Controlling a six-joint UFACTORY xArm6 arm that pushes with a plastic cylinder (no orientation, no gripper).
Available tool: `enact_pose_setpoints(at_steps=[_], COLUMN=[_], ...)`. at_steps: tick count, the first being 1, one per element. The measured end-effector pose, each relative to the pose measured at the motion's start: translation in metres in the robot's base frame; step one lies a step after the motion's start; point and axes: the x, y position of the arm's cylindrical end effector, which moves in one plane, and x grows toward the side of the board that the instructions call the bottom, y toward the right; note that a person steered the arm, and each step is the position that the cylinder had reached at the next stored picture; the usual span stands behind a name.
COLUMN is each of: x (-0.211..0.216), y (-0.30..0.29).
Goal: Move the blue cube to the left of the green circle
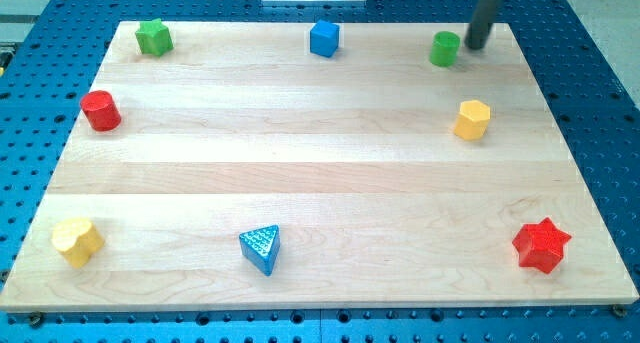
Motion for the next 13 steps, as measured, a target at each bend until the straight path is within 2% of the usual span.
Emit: enact_pose_setpoints(at_steps=[1,2,3,4,5,9,10,11,12,13], x=[0.013,-0.007,-0.039,-0.039,-0.029,-0.027,-0.026,-0.010,0.017,0.005], y=[-0.071,-0.087,-0.141,-0.217,-0.257,-0.254,-0.238,-0.200,-0.190,-0.187])
